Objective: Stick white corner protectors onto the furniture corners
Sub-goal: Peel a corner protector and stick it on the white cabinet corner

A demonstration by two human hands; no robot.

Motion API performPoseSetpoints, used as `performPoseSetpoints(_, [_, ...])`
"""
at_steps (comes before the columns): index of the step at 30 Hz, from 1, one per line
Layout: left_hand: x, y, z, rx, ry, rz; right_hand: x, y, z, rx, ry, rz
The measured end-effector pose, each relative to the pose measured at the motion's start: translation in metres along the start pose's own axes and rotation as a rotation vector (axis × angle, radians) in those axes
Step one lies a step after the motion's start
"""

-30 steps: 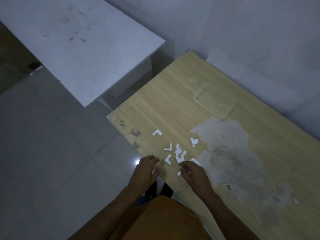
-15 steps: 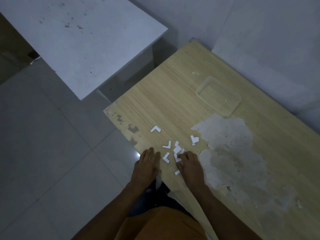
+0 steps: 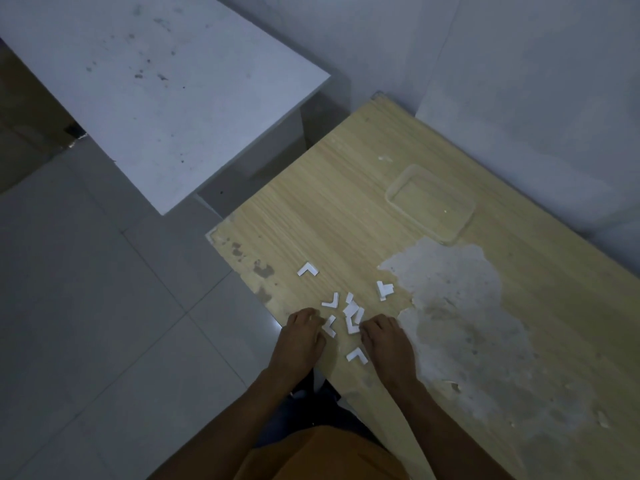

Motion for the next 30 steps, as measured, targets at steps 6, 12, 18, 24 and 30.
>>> performPoseSetpoints(6, [0.015, 0.018, -0.014, 0.037, -0.073, -0.119, 0.002, 0.009, -0.002, 0.086, -0.038, -0.105])
performPoseSetpoints(12, [0.025, 0.035, -0.028, 0.14, -0.01, -0.224, 0.008, 0.011, -0.007, 0.026, -0.098, -0.142])
performPoseSetpoints(18, [0.031, 0.037, -0.032, 0.109, 0.026, -0.089, 0.01, 0.014, -0.008, 0.011, -0.154, -0.211])
performPoseSetpoints(24, [0.016, 0.042, -0.028, -0.087, 0.036, 0.407, -0.01, 0.02, 0.001, 0.109, -0.09, -0.484])
performPoseSetpoints(30, [-0.01, 0.045, -0.011, -0.198, 0.027, 0.761, -0.037, 0.03, 0.01, 0.32, 0.017, -0.784])
Point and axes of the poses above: each hand's wrist, its own z-axis away from the middle knuckle, its own x-axis out of the palm, y = z × x, the point moved 5 cm from there along -z, towards the middle knuckle, and after that the axes turned 9 degrees about z, right-handed, at the moved point
